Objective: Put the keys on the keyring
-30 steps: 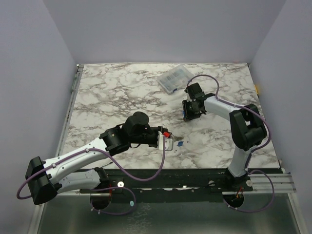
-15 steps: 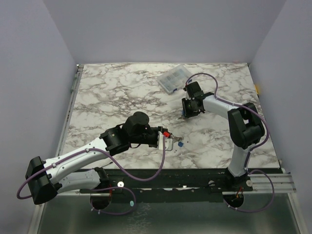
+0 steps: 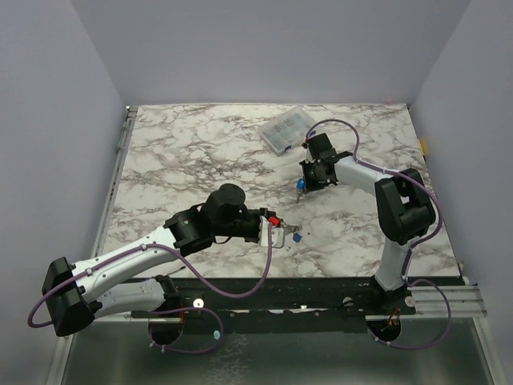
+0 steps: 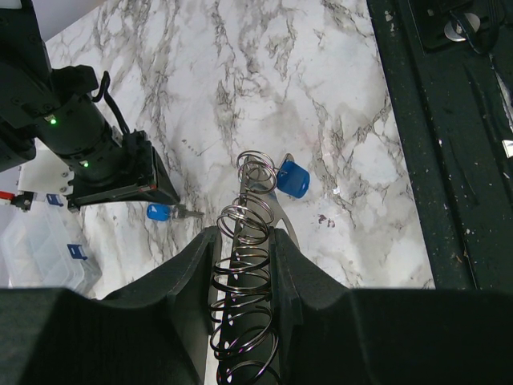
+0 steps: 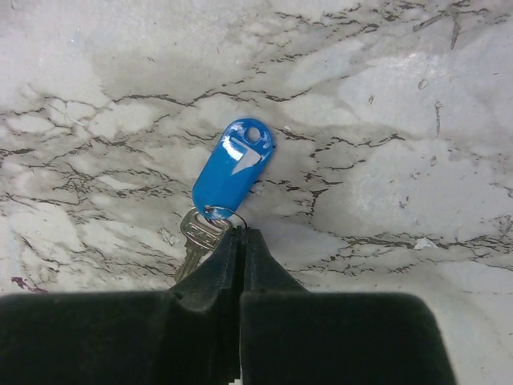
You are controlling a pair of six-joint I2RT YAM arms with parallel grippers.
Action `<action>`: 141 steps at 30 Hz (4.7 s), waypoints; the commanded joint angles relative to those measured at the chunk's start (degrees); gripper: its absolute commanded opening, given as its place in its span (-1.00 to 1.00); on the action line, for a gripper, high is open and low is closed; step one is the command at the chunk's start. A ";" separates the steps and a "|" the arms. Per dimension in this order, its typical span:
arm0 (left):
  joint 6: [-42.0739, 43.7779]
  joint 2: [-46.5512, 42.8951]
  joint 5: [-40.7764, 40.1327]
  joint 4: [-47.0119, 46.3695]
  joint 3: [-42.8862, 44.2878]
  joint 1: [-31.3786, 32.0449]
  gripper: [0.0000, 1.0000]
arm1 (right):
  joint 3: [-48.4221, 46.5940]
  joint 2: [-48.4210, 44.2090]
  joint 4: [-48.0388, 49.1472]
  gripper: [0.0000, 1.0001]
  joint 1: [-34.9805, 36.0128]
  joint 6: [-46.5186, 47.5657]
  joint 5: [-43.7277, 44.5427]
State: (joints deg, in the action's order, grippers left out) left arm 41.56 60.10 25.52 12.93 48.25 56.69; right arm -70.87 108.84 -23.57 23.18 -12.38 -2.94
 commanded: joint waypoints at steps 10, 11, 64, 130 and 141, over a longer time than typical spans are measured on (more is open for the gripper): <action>-0.25 0.19 2.43 -0.81 0.05 -0.79 -1.00 | -1.18 -4.00 0.52 0.14 -0.24 -0.52 -0.63; -0.25 0.27 2.41 -0.82 0.02 -0.85 -1.00 | -1.46 -3.72 0.47 0.18 -0.25 -1.01 -0.54; -0.60 0.18 2.91 -1.07 -0.16 -1.58 -1.00 | 0.20 -10.74 -0.86 -0.99 4.24 -7.69 7.32; -2.00 -0.33 5.07 -3.19 -0.68 -1.75 -1.00 | -12.54 8.33 -10.30 -0.76 4.24 -8.43 28.43; -2.01 -0.34 5.06 -3.26 -0.74 -1.75 -1.00 | -9.56 4.45 -7.86 -0.99 4.24 -5.60 31.20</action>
State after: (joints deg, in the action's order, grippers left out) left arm 39.88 60.34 28.10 11.64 47.77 55.18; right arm -82.11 115.92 -32.60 27.20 -19.55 25.08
